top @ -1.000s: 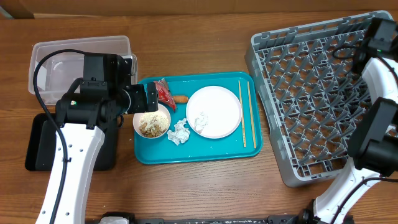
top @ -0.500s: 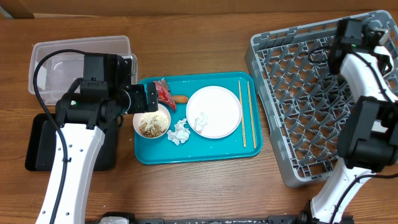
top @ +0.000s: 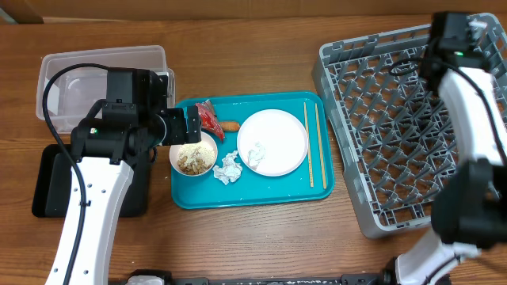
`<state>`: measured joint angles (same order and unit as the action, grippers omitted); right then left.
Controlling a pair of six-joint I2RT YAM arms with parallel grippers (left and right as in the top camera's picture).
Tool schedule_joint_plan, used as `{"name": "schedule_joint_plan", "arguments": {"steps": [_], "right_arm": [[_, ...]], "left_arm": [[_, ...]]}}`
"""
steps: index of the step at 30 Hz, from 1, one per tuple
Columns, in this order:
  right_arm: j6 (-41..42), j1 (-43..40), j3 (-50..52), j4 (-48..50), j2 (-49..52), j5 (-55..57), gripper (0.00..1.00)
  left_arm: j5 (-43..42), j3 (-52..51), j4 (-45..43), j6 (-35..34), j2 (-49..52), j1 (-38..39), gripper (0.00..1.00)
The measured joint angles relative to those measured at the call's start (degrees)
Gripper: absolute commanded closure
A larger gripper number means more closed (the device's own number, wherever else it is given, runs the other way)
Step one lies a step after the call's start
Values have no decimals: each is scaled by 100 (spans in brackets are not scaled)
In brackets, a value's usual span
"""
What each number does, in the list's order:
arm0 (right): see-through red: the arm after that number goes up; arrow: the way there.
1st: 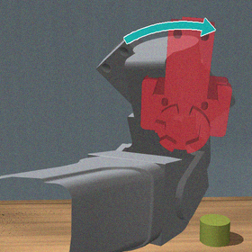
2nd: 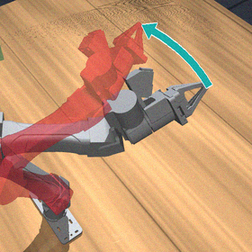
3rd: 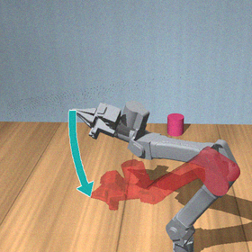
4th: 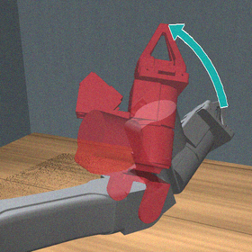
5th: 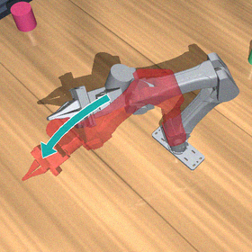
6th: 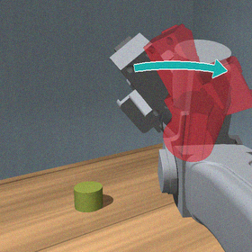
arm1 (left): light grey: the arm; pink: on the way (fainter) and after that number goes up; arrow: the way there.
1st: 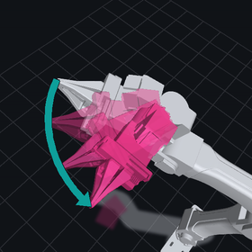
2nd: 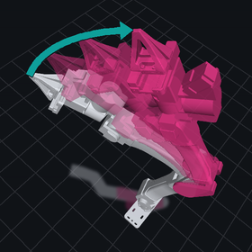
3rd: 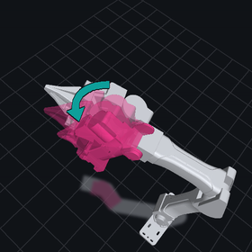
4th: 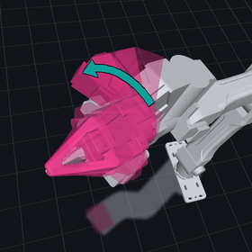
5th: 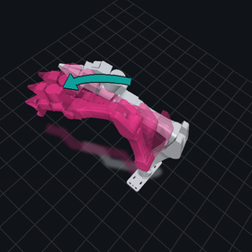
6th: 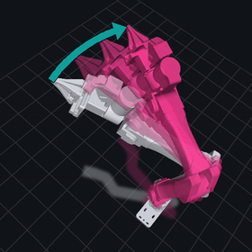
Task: Sort waste into correct bins and load items into the dishwasher
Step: 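Place the white bowl in the far right of the dish rack, then grasp the crumpled tissue on the plate with the left gripper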
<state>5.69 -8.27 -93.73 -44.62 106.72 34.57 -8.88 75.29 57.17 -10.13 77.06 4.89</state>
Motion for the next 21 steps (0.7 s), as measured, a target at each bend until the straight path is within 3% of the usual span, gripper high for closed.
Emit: {"name": "schedule_joint_plan", "arguments": {"steps": [5, 10, 15, 21], "right_arm": [[20, 0, -31, -678, -1115, -2212, 14], [24, 146, -39, -1635, -1268, -4039, 14], [24, 640, -33, -2319, -1176, -4533, 14], [26, 935, -33, -2852, -1176, -4634, 14]], "left_arm": [[15, 0, 9, -2, 0, 0, 0], [15, 0, 9, -2, 0, 0, 0], [11, 0, -48, -2, 20, 76, 0], [39, 0, -385, -2, 459, 872, 0]]}}
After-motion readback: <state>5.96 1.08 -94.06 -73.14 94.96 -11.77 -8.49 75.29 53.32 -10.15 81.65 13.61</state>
